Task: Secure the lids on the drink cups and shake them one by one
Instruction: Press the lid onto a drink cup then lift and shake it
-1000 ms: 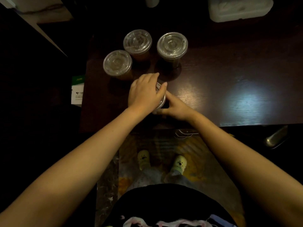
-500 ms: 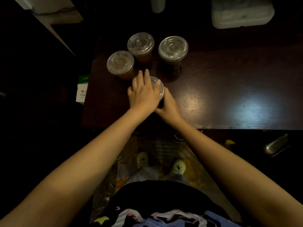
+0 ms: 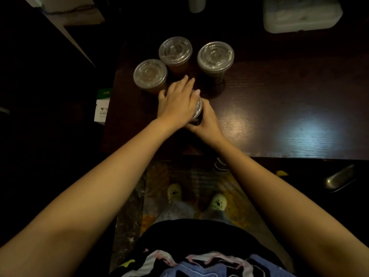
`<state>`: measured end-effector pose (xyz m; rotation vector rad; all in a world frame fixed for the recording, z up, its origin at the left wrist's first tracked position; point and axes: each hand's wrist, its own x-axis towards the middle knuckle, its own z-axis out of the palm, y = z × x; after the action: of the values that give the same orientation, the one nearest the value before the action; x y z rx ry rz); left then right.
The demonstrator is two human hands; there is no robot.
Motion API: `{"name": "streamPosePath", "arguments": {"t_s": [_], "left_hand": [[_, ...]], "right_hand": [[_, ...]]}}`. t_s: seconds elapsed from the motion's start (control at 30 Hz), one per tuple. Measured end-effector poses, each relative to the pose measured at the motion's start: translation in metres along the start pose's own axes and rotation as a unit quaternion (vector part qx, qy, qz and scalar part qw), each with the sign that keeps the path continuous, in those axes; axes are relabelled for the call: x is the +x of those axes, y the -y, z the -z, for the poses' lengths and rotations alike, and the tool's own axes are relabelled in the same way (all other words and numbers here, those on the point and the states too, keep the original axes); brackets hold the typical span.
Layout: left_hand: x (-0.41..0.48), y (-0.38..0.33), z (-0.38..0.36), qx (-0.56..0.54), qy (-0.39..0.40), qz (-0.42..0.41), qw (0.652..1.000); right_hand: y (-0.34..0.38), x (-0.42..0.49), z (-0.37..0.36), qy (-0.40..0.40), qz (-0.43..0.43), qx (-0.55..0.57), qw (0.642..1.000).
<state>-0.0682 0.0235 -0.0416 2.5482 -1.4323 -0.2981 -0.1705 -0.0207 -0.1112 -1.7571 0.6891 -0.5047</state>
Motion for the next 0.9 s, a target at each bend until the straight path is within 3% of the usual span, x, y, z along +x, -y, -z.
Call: {"name": "streamPosePath", "arguments": {"t_s": [0.37, 0.53, 0.63, 0.77, 0.9], "left_hand": [[0.002, 0.003, -0.006, 0.008, -0.043, -0.01, 0.999], [0.004, 0.002, -0.002, 0.0, 0.003, -0.027, 1.0], [0.006, 0.003, 0.015, -0.052, 0.047, -0.028, 0.997], [0.01, -0.006, 0.056, -0.141, 0.011, -0.077, 0.987], [0.01, -0.014, 0.115, -0.336, -0.032, -0.07, 0.939]], "right_hand": [[-0.003, 0.012, 0.0, 0.048, 0.029, -0.038, 0.998], [0.003, 0.007, 0.005, 0.035, -0.002, -0.023, 0.999], [0.013, 0.003, 0.008, 0.029, -0.006, -0.006, 1.0], [0.044, 0.005, 0.024, 0.003, 0.016, 0.042, 0.999], [0.1, 0.017, 0.051, -0.04, 0.096, 0.001, 0.995]]}}
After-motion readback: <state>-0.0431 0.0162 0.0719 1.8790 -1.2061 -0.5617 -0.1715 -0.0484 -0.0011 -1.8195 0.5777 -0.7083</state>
